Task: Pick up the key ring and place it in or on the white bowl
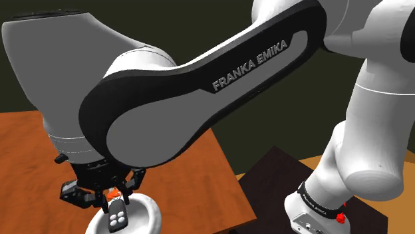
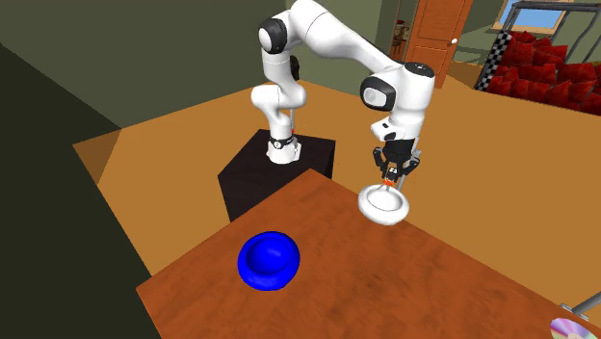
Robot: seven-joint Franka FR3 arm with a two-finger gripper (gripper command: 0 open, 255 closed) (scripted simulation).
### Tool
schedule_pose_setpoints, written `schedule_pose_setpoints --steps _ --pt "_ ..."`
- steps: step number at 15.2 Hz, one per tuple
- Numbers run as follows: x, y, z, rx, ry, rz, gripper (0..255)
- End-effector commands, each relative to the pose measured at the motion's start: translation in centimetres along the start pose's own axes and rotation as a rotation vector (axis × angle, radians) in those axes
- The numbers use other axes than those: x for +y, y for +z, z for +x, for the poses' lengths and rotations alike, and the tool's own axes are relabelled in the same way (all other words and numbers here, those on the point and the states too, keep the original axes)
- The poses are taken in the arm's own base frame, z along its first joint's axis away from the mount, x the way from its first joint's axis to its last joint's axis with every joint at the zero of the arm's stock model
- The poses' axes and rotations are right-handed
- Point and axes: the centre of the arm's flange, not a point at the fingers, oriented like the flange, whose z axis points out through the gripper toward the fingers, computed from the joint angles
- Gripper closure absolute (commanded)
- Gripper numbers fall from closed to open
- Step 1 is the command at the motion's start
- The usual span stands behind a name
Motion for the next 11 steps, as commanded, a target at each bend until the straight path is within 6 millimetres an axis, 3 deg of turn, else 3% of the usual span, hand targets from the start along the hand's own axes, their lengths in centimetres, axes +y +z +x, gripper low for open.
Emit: schedule_pose_setpoints --steps 1,11 --pt "-0.7 0.1 -1.6 0.0 0.002 0.0 255" --pt "-0.6 5.4 -1.3 0.0 0.002 0.0 255"
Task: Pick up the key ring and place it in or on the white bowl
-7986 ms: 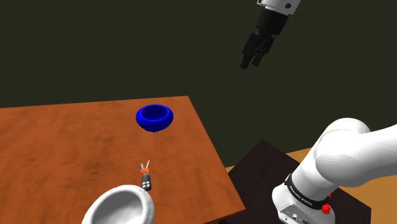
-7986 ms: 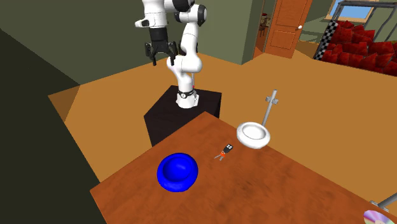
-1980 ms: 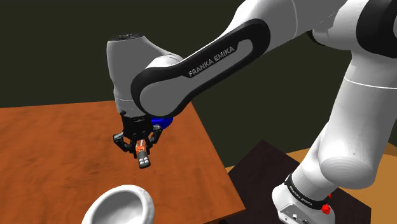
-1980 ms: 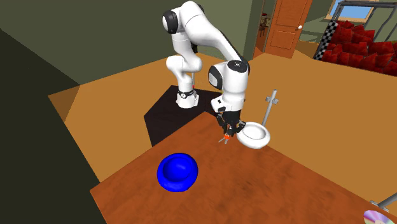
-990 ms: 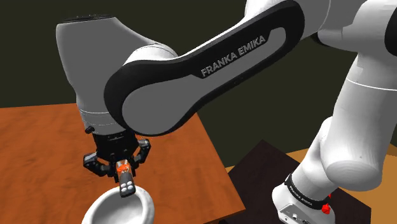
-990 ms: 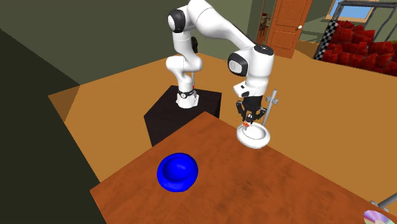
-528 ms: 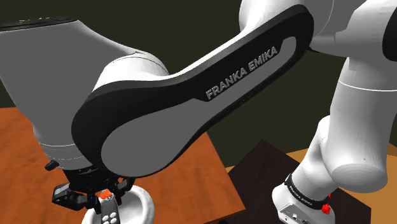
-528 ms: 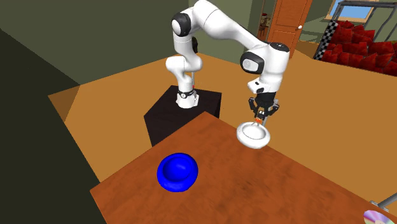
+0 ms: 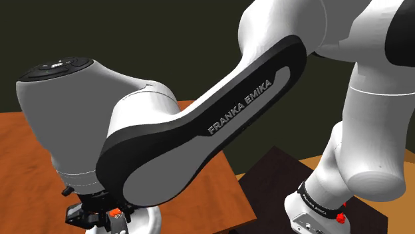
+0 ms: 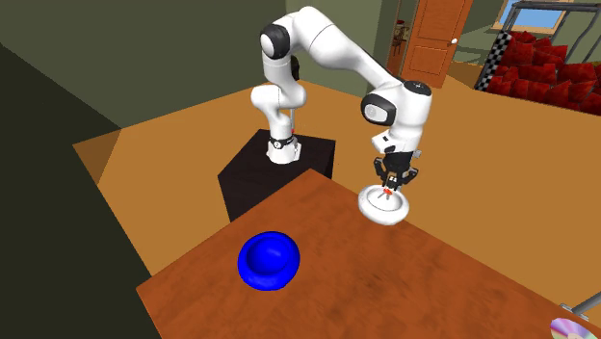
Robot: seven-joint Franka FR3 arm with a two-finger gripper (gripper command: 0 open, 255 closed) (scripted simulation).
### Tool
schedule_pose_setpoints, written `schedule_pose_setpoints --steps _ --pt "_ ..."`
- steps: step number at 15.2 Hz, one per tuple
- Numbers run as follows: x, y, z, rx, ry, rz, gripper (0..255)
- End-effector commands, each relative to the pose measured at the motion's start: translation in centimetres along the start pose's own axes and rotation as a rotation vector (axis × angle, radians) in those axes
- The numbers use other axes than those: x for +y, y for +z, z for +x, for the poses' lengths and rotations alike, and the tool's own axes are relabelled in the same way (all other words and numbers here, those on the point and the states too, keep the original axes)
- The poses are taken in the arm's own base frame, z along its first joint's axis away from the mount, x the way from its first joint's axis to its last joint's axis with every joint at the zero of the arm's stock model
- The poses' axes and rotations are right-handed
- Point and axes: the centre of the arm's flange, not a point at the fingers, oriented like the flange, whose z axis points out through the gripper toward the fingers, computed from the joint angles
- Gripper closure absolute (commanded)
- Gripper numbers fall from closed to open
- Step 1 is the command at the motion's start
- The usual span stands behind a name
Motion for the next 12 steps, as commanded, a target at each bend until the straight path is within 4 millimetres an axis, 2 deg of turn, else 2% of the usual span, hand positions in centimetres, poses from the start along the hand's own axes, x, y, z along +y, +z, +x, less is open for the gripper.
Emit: schedule_pose_setpoints --steps 1,5,12 --pt "-0.1 1.1 0.0 0.0 0.0 0.0 255" --pt "0.0 3.7 0.2 0.0 0.0 0.0 255" --pt "0.0 3.7 0.2 0.0 0.0 0.0 255"
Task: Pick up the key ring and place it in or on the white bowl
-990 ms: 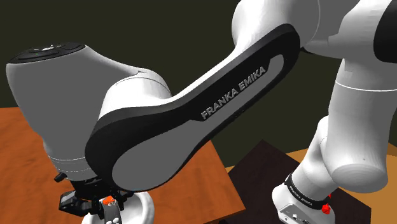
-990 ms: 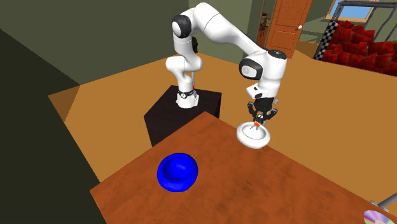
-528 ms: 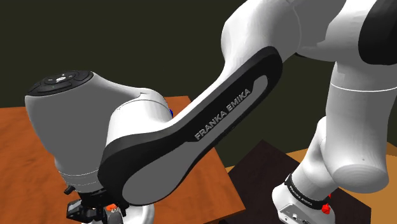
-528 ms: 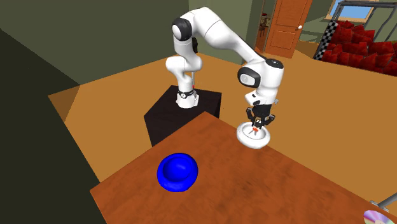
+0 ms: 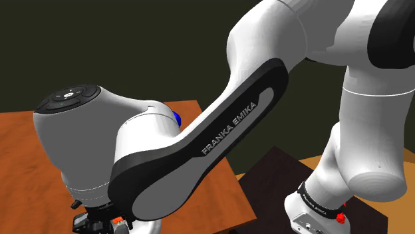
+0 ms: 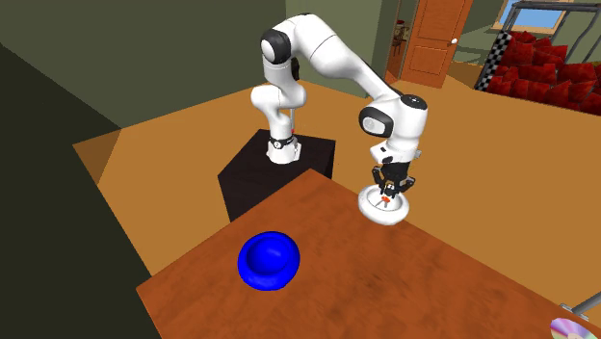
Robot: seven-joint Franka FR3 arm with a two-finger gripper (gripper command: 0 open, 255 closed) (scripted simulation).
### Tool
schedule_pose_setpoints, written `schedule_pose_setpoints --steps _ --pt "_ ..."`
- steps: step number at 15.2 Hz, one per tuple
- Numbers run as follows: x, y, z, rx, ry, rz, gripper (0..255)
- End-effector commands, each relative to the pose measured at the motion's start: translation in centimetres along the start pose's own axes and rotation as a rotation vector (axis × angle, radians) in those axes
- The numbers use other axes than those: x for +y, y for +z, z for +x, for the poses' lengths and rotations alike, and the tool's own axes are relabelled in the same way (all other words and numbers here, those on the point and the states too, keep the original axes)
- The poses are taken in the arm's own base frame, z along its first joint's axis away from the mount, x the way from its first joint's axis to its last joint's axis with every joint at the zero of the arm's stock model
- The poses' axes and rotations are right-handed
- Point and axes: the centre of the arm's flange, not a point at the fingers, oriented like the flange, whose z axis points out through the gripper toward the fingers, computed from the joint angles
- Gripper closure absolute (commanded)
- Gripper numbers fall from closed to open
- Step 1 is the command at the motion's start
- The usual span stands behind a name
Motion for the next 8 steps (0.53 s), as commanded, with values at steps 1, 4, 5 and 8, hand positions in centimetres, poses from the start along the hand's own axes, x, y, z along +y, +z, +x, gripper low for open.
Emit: schedule_pose_setpoints --steps 1,4,5,8 --pt "0.0 0.0 0.0 0.0 0.0 0.0 255" --pt "0.0 0.0 0.0 0.0 0.0 0.0 0" --pt "0.0 0.0 0.0 0.0 0.0 0.0 0" --pt "0.0 -1.3 0.0 0.0 0.0 0.0 0"
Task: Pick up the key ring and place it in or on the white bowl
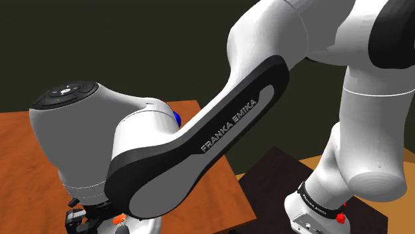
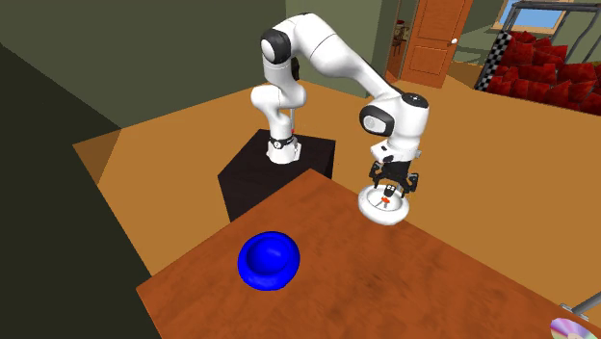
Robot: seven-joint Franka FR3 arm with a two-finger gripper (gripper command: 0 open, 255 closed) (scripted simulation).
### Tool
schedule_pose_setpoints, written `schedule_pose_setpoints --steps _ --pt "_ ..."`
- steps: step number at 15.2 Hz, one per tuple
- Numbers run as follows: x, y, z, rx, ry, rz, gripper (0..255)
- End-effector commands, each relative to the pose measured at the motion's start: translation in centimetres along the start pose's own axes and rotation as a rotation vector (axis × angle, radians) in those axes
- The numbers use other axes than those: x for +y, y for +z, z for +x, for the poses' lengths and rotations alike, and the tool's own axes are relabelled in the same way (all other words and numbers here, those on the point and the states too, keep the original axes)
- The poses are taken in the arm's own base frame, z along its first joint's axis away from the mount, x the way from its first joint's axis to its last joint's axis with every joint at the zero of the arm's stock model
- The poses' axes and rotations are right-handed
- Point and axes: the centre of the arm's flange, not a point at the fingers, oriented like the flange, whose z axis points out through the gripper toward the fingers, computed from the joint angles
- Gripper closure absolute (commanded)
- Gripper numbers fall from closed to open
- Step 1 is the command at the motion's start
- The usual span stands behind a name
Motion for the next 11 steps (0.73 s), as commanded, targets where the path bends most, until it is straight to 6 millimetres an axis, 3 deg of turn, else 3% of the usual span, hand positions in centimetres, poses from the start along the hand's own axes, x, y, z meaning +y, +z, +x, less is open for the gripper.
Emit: schedule_pose_setpoints --steps 1,3,11 --pt "0.2 -2.1 -0.1 0.0 0.0 0.0 0" --pt "0.2 -4.5 -0.1 0.0 0.0 0.0 0" --pt "0.2 -4.5 -0.1 0.0 0.0 0.0 0"
